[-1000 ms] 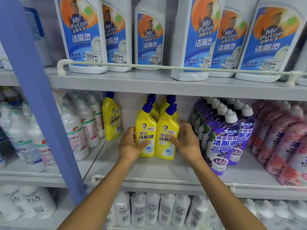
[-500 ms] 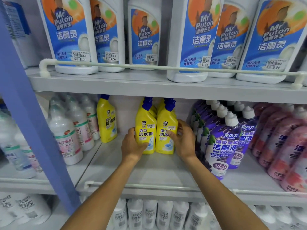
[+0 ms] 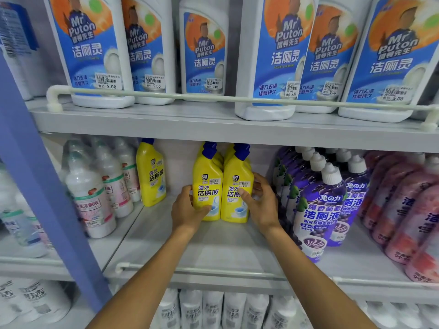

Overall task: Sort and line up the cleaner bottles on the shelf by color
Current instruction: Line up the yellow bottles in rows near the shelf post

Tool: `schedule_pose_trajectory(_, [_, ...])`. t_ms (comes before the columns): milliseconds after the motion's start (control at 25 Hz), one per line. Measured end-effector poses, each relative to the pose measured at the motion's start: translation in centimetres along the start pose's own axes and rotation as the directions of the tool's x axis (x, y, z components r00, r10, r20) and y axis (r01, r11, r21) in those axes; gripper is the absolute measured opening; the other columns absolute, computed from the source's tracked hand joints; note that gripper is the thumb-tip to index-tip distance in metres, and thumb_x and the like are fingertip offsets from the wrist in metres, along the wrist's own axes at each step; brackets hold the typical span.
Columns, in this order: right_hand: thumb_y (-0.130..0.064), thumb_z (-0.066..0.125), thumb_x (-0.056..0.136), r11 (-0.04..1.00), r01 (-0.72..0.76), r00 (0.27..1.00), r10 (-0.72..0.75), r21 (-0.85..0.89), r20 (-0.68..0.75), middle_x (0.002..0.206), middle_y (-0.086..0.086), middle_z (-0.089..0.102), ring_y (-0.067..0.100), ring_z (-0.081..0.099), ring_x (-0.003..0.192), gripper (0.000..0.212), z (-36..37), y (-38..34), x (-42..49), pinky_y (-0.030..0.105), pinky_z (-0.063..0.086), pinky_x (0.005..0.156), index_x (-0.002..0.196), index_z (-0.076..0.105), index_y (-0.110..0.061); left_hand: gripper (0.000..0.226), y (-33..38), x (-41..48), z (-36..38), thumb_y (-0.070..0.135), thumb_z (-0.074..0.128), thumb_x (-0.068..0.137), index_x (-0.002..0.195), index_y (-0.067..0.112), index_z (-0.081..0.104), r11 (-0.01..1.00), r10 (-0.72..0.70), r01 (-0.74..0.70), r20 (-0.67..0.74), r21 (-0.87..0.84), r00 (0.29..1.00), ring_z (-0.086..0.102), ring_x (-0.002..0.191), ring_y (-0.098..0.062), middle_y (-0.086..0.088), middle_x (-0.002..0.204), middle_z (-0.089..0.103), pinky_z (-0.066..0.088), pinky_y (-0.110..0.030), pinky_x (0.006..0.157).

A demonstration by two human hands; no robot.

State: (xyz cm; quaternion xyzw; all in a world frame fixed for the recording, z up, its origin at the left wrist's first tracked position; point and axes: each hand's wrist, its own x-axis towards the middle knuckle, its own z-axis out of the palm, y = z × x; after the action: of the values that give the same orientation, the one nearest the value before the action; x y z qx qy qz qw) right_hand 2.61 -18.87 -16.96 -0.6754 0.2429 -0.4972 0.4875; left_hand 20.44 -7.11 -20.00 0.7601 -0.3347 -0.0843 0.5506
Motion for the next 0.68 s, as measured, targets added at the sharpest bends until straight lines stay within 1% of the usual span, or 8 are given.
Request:
schedule_pose_trajectory(80, [-0.011,0.079,0.089,1.0,-0.002,1.0,0.002,0.015,0.009,0.114,0.0,0.075,0.012,0.073,0.103,0.047,0.0,0.0,0.1,0.03,0.061,0.086,0.132,0.059,-0.016,0.064,0.2,0.0,-0.1,0.045,0.085,0.05,0.109,0.035,0.06,0.998,-0.03,0.03,0.006,-0.061,1.0,0.073,0.096,-0.021,0.005,0.105,0.076,0.061,-0.049,0.087])
schedule_pose_trajectory(200, [-0.01,0.078,0.089,1.0,0.005,1.0,-0.005,0.031,0.025,0.111,-0.002,0.075,0.012,0.073,0.102,0.043,0.1,-0.1,0.0,0.028,0.061,0.085,0.127,0.06,-0.02,0.054,1.4,0.4,-1.3,0.04,0.09,0.057,0.104,0.027,0.067,0.956,-0.048,0.036,-0.033,-0.291,0.998,0.074,0.095,-0.019,-0.001,0.104,0.077,0.062,-0.044,0.09])
schedule_pose_trajectory(280, [-0.009,0.078,0.089,0.999,0.008,1.0,-0.01,0.044,0.029,0.11,-0.004,0.076,0.012,0.073,0.1,0.042,0.0,0.0,0.2,0.028,0.061,0.085,0.125,0.06,-0.023,0.049,3.3,1.8,-3.3,0.023,0.093,0.071,0.112,0.011,0.067,0.9,-0.031,-0.068,-0.22,-0.431,0.975,0.067,0.096,-0.019,-0.01,0.108,0.072,0.058,-0.035,0.088])
schedule_pose_trajectory(320, [-0.009,0.079,0.089,0.999,0.008,1.0,-0.01,0.05,0.028,0.109,-0.004,0.076,0.011,0.073,0.1,0.041,0.0,0.2,0.3,0.028,0.061,0.085,0.124,0.061,-0.022,0.045,4.3,2.6,-4.7,0.017,0.091,0.075,0.112,0.008,0.066,0.873,-0.031,-0.145,-0.351,-0.466,0.936,0.065,0.094,-0.019,-0.013,0.106,0.07,0.056,-0.031,0.085])
schedule_pose_trajectory(400, [-0.009,0.078,0.089,0.998,0.012,1.0,-0.014,0.059,0.019,0.109,-0.001,0.077,0.015,0.074,0.099,0.04,0.1,0.7,0.4,0.028,0.061,0.084,0.125,0.062,-0.017,0.039,5.4,4.8,-7.9,0.011,0.087,0.074,0.104,0.014,0.063,0.859,-0.022,-0.263,-0.546,-0.439,0.838,0.061,0.088,-0.01,-0.009,0.099,0.066,0.052,-0.023,0.081])
schedule_pose_trajectory(480, [-0.009,0.078,0.089,0.997,0.021,1.0,-0.021,0.07,0.008,0.11,0.002,0.077,0.019,0.074,0.1,0.041,0.3,1.1,0.4,0.025,0.06,0.081,0.127,0.062,-0.014,0.043,5.4,6.4,-10.0,0.0,0.082,0.076,0.098,0.025,0.055,0.891,0.0,-0.27,-0.595,-0.365,0.804,0.057,0.083,0.006,0.005,0.095,0.058,0.049,-0.016,0.082])
schedule_pose_trajectory(560, [-0.008,0.078,0.089,0.997,0.029,1.0,-0.03,0.071,0.007,0.11,0.002,0.077,0.017,0.074,0.099,0.041,0.5,1.3,0.5,0.021,0.059,0.08,0.127,0.062,-0.013,0.046,4.6,7.5,-10.8,-0.006,0.079,0.079,0.105,0.022,0.054,0.931,-0.009,-0.192,-0.544,-0.311,0.839,0.057,0.093,-0.003,0.005,0.102,0.055,0.047,-0.02,0.086])
schedule_pose_trajectory(680, [-0.009,0.078,0.089,0.997,0.035,0.999,-0.036,0.064,0.005,0.111,0.001,0.077,0.015,0.075,0.099,0.041,0.5,1.2,0.5,0.02,0.059,0.08,0.127,0.063,-0.013,0.049,3.0,8.6,-10.7,0.0,0.083,0.079,0.123,0.002,0.061,0.996,0.021,-0.056,-0.423,-0.07,0.906,0.056,0.101,-0.019,-0.007,0.112,0.059,0.04,-0.019,0.086])
